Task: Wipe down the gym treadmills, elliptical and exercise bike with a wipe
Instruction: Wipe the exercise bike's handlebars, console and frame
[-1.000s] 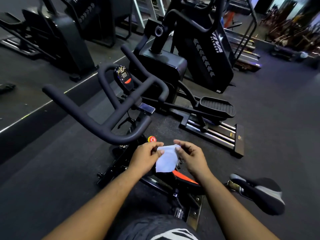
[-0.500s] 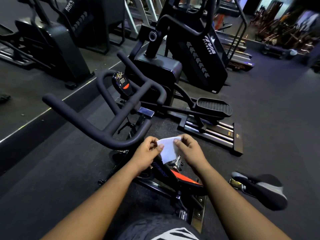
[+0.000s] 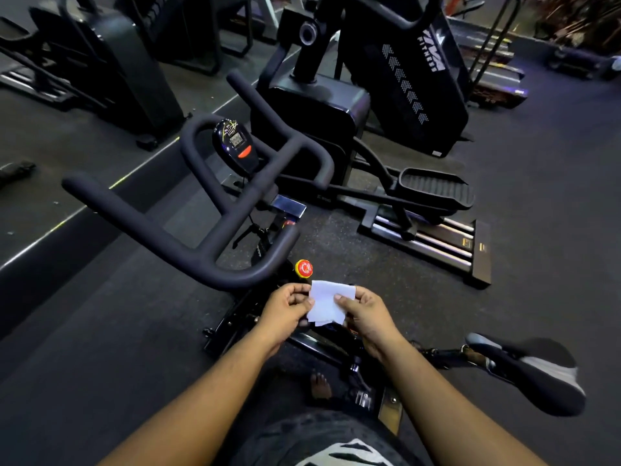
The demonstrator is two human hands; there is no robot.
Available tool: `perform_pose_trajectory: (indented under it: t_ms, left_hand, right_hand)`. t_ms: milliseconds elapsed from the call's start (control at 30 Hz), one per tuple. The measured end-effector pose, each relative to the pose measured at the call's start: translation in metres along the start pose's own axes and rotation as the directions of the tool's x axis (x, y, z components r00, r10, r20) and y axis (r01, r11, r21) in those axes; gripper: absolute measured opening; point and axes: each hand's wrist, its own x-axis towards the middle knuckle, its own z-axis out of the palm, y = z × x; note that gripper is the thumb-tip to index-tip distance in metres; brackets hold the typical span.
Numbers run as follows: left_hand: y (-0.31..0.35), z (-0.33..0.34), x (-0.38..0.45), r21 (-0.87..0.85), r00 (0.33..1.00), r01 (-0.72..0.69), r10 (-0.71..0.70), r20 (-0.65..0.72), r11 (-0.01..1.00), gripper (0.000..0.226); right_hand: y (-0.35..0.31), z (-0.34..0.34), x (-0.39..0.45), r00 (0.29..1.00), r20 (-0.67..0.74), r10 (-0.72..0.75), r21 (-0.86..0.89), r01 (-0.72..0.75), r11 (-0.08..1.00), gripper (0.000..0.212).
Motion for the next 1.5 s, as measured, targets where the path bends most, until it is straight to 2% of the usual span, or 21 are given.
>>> perform_pose_trajectory:
  t_ms: [100, 167, 300, 433, 500, 567, 667, 700, 767, 867, 967, 1100, 1167, 1233, 1333, 1433, 1500]
  left_hand:
    - [-0.009, 0.000, 0.018, 0.049, 0.997, 0.057, -0.055, -0.052, 0.997, 0.016]
    - [-0.012, 0.001, 0.031, 0.073, 0.990, 0.097, -0.089, -0.107, 0.993, 0.014]
    - [-0.020, 0.003, 0.064, 0.109, 0.970, 0.186, -0.165, -0.178, 0.976, 0.015]
    - [-0.024, 0.004, 0.099, 0.077, 0.934, 0.302, -0.279, -0.225, 0.950, 0.020]
    - [-0.026, 0.007, 0.118, 0.021, 0.904, 0.354, -0.336, -0.264, 0.935, 0.022]
    - [-0.032, 0.009, 0.135, -0.068, 0.870, 0.391, -0.393, -0.297, 0.918, 0.020]
    - [-0.035, 0.009, 0.148, -0.188, 0.820, 0.422, -0.462, -0.339, 0.887, 0.020]
    - [-0.038, 0.008, 0.151, -0.202, 0.809, 0.432, -0.477, -0.343, 0.879, 0.020]
    - [-0.042, 0.005, 0.155, -0.203, 0.795, 0.461, -0.504, -0.336, 0.864, 0.022]
    - [-0.047, 0.004, 0.160, -0.214, 0.785, 0.489, -0.534, -0.314, 0.846, 0.035]
    - [-0.044, 0.005, 0.167, -0.218, 0.772, 0.504, -0.549, -0.320, 0.836, 0.039]
    - [-0.037, 0.008, 0.175, -0.183, 0.787, 0.519, -0.550, -0.280, 0.835, 0.034]
    - [-0.038, 0.011, 0.177, -0.175, 0.795, 0.518, -0.547, -0.263, 0.837, 0.027]
    - [-0.037, 0.014, 0.178, -0.165, 0.793, 0.524, -0.549, -0.264, 0.836, 0.027]
    - [-0.036, 0.016, 0.177, -0.175, 0.798, 0.524, -0.552, -0.240, 0.834, 0.030]
    - [-0.031, 0.014, 0.175, -0.184, 0.793, 0.533, -0.563, -0.233, 0.826, 0.042]
    - [-0.032, 0.014, 0.175, -0.186, 0.794, 0.534, -0.564, -0.225, 0.825, 0.037]
  right_hand:
    - [0.006, -0.006, 0.028, 0.999, -0.032, -0.018, -0.130, 0.014, 0.991, 0.011]
    - [0.010, -0.010, 0.051, 0.997, -0.021, -0.080, -0.267, 0.071, 0.961, 0.008]
    - [0.005, -0.016, 0.107, 0.975, 0.093, -0.202, -0.493, 0.222, 0.842, 0.039]
    - [0.012, -0.010, 0.172, 0.964, 0.156, -0.214, -0.654, 0.263, 0.709, 0.037]
    - [0.022, 0.001, 0.199, 0.955, 0.229, -0.186, -0.686, 0.294, 0.666, 0.044]
    - [0.038, 0.015, 0.222, 0.909, 0.381, -0.166, -0.698, 0.401, 0.594, 0.051]
    - [0.082, 0.028, 0.242, 0.782, 0.591, -0.198, -0.703, 0.620, 0.350, 0.059]
    - [0.094, 0.027, 0.241, 0.751, 0.628, -0.205, -0.699, 0.660, 0.275, 0.064]
    - [0.103, 0.019, 0.241, 0.701, 0.671, -0.241, -0.664, 0.713, 0.223, 0.067]
    - [0.111, 0.008, 0.254, 0.634, 0.684, -0.360, -0.613, 0.768, 0.186, 0.052]
    - [0.104, 0.011, 0.267, 0.636, 0.672, -0.378, -0.614, 0.765, 0.196, 0.041]
    - [0.087, 0.021, 0.270, 0.690, 0.658, -0.300, -0.708, 0.703, 0.063, 0.043]
    - [0.087, 0.024, 0.271, 0.739, 0.622, -0.257, -0.742, 0.662, 0.105, 0.045]
    - [0.089, 0.023, 0.267, 0.793, 0.579, -0.191, -0.757, 0.609, 0.235, 0.052]
    - [0.098, 0.009, 0.255, 0.803, 0.547, -0.238, -0.697, 0.594, 0.402, 0.052]
    - [0.105, -0.007, 0.253, 0.778, 0.539, -0.324, -0.651, 0.628, 0.426, 0.049]
    - [0.104, -0.004, 0.257, 0.736, 0.601, -0.312, -0.643, 0.677, 0.358, 0.052]
